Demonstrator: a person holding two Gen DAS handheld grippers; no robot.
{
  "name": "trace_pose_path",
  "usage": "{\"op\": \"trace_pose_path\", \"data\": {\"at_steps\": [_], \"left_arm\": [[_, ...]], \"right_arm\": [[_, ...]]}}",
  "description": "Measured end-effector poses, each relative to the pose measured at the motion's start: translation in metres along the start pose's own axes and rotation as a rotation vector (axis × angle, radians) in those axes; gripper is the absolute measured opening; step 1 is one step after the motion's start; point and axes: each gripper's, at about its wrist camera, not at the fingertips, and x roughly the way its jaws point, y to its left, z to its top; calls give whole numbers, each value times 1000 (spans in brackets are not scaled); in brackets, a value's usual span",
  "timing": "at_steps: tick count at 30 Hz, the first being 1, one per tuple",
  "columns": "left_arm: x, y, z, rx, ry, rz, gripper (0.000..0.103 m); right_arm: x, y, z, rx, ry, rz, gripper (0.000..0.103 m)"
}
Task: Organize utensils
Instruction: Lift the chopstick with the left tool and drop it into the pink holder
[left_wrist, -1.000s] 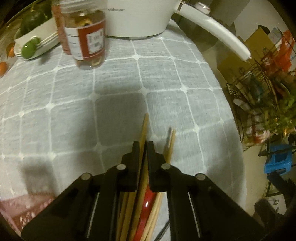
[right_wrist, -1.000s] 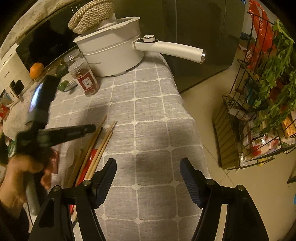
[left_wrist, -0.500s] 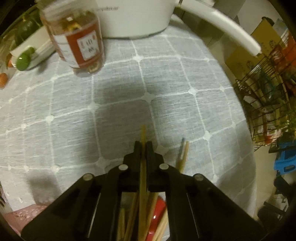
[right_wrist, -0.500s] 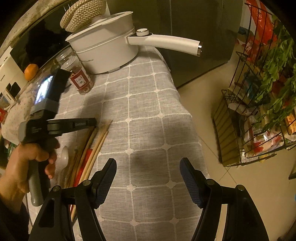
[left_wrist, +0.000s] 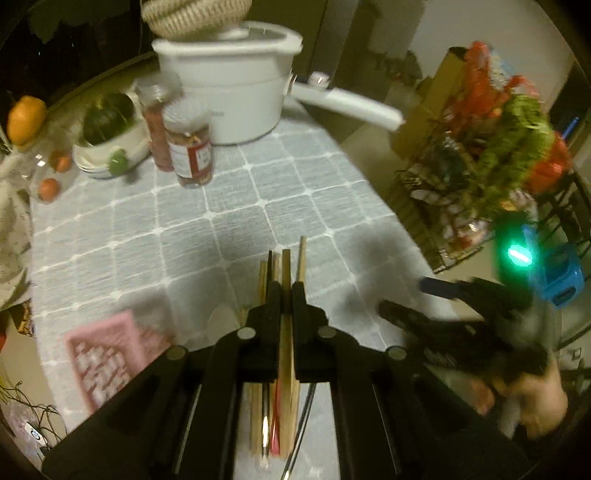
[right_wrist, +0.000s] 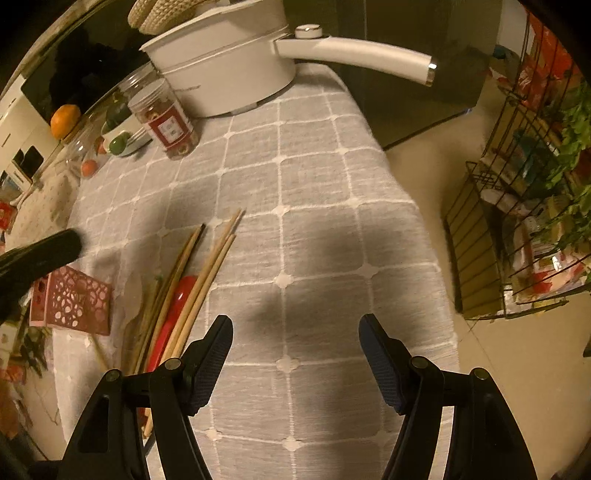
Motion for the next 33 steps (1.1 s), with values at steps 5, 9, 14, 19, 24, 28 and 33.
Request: {"op": "trace_pose_path", "data": {"at_steps": [5,9,14,19,24,28,33], "left_arm": [[-54,8,-30,8,-72,8,6],[-87,24,-52,-32,-132,-18,6],[-115,36,-71,-69,-221,-33,6],[-133,50,-77,-84,-262,-51,6],[-141,63,-83,-109,-276,-59,6],[-143,72,-86,-133,-277,-61,6],[-145,79,-85,-156,-286,-56,6]], "right_arm": [[6,9,-5,-10,28,33,72],[8,17,-7,-29,28,49,72],[17,23,1,-12,34,92,59],[34,38,21,12,34,138,45],[64,55,54,10,48,89,34],[91,62,70,42,80,46,30],[102,77,79,-9,63,-56,18]]}}
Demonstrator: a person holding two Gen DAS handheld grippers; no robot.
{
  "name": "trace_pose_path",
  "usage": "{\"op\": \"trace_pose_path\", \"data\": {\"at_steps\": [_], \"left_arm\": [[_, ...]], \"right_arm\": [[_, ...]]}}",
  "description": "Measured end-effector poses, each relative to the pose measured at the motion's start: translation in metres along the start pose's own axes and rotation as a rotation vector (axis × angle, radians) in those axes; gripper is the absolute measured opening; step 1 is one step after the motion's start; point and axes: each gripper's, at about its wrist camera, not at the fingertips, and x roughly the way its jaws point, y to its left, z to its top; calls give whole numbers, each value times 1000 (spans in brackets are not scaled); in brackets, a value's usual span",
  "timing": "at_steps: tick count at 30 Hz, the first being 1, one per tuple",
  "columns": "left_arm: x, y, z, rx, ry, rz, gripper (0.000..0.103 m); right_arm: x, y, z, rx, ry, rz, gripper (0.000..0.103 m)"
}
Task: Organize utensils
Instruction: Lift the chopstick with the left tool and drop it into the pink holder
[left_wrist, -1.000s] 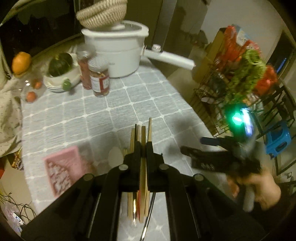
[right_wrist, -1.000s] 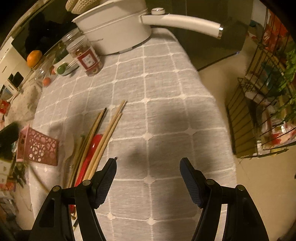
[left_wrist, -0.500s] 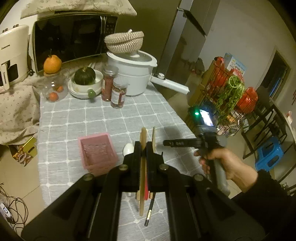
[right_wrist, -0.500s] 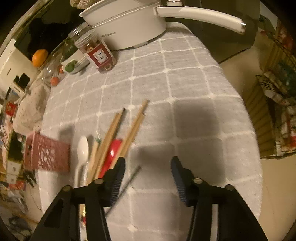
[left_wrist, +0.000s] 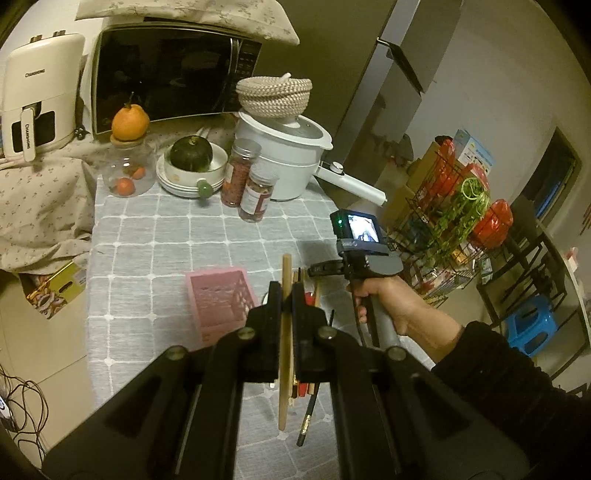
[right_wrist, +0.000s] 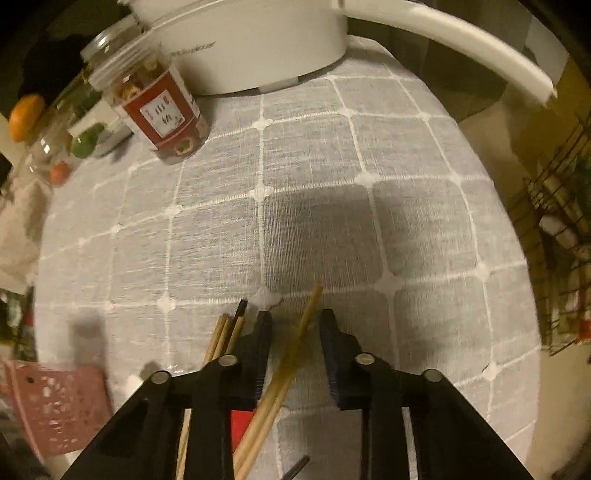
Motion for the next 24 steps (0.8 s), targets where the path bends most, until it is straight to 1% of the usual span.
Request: {"op": "trace_pose_path", "data": {"at_steps": [1,3,5,8,11,13,17,21,24], "left_arm": [[0,1,1,-3,-4,4,6],[-1,1,1,-3,-15,17,6],[-3,2,1,2,-26,32,6],[-7,2,1,8,-44,48,6],[-13,1,2,17,-69,58,6],[-19,-2,3,23,-91,63,6],[-29,-5,6,28,-138,65,6],[-37,-9,7,38,-182,65,6],[-40,-11,7,39,-209,70,6]], "right_arm": [[0,2,1,-6,-2,-13,13],[0,2,3,3,-9,-11,12],[-3,-1,3,16,-21,33,11],[-23,-4,-1,16,-73,83,11],[-55,-2,-9,-14,-138,132,10],[-84,-1,-19,-44,-194,164,10],[-139,12,-38,-121,-308,218,9],[-174,23,-57,-182,-403,235,6],[-191,20,-67,-187,-447,277,5]]}}
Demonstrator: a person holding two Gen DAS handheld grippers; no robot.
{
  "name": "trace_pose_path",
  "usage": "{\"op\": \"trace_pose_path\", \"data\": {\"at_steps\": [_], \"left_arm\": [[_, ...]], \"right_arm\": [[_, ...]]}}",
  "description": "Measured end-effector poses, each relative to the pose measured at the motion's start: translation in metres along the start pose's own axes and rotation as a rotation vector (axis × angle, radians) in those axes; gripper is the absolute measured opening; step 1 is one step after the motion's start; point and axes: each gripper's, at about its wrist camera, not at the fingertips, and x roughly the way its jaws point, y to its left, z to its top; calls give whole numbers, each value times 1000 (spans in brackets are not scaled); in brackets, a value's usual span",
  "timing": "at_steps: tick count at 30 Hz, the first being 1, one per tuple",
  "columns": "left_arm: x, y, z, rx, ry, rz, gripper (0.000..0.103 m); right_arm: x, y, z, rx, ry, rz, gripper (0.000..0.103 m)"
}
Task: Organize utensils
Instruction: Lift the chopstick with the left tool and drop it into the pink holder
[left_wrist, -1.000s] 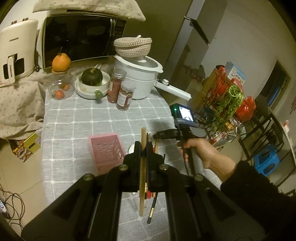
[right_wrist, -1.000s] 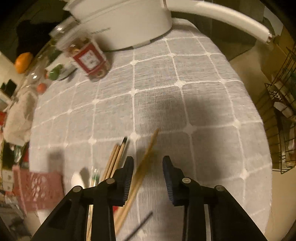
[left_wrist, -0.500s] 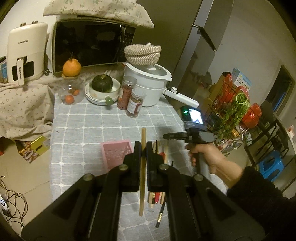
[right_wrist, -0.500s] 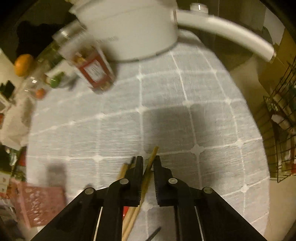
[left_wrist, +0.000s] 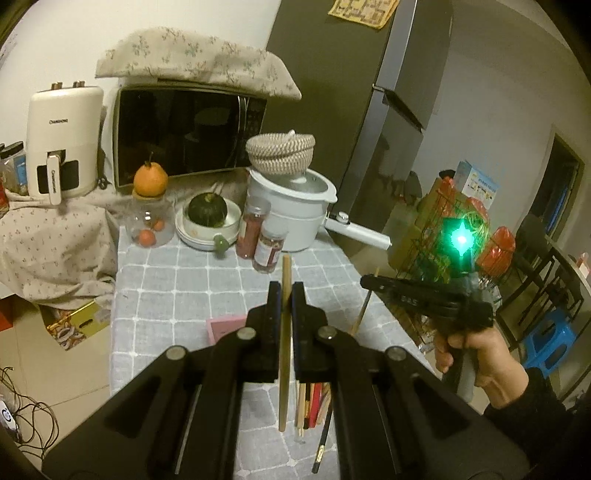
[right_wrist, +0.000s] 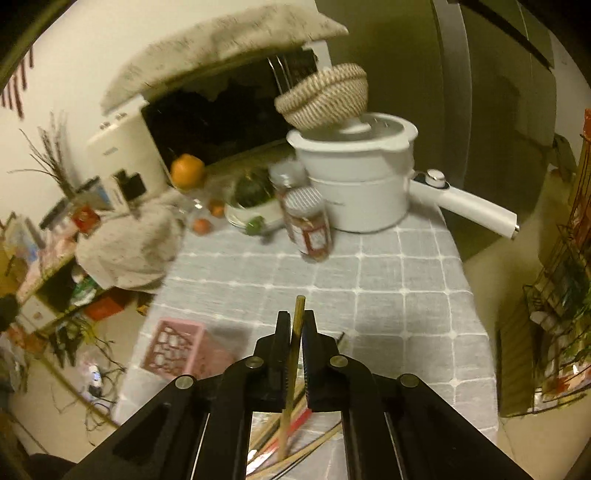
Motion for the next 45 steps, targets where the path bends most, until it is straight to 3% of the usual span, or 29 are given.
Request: {"op": "trace_pose_path", "data": {"at_steps": [6,13,22,36,45], "left_arm": [[-12,-1,7,-10,-77,7,6],[-29,2,20,-29,-230,46,6],[-14,9,22,-23,-327,110,6],[49,40,4,-47,-245,161,6],[80,47,-4,-41,-149,182,6]], "right_arm": [[-40,15,9,-7,-93,49,5],[-84,31,20,-47,-219,77,5],[-100,40,21,-71,-254,102,5],[-89,50,11,-101,-220,123,5],[-86,58,10,-104,-210,152,5]]}}
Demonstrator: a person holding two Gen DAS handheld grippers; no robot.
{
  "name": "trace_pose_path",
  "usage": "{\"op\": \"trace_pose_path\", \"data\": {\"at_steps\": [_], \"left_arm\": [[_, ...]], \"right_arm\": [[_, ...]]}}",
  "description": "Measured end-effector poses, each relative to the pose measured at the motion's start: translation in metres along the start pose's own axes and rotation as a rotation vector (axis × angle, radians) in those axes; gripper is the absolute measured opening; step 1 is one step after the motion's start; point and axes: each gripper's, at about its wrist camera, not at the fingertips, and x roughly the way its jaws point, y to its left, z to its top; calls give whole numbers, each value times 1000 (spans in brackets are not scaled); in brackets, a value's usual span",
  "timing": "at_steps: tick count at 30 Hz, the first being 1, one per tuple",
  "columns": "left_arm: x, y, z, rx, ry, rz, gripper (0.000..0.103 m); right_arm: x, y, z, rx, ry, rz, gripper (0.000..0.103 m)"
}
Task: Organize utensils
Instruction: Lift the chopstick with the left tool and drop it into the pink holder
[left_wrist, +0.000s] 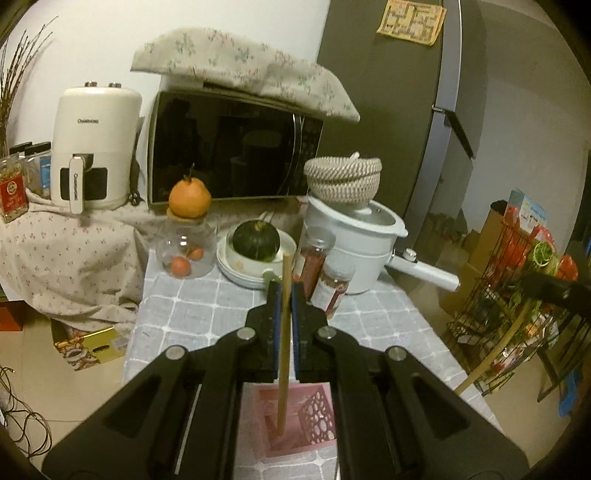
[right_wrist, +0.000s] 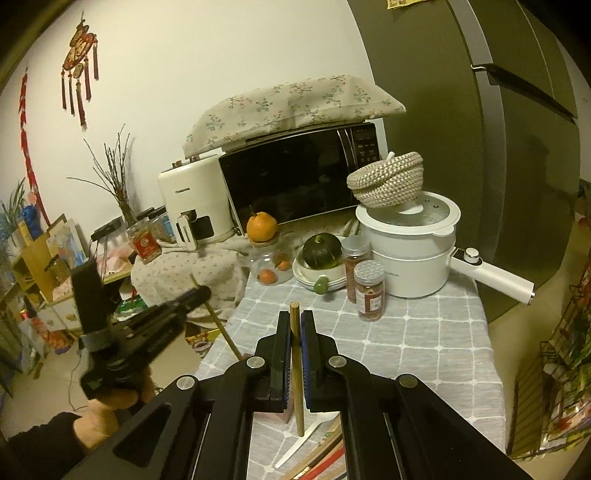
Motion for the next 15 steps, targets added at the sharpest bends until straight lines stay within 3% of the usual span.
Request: {"op": "trace_pose_path", "data": {"at_steps": [4,8,11,15], "left_arm": [[3,2,-1,-9,28,-5,6],[2,2,2,-20,53,-4,31],[-5,1,5,-26,68,-11,37],[-22,-3,6,-3,64,-3,57]], "right_arm": [[0,1,1,0,-2,3,5],[0,1,5,7,-10,8,5],[-3,3,10,14,-23,22,5],[-7,5,18,24,-44,49,5]]}}
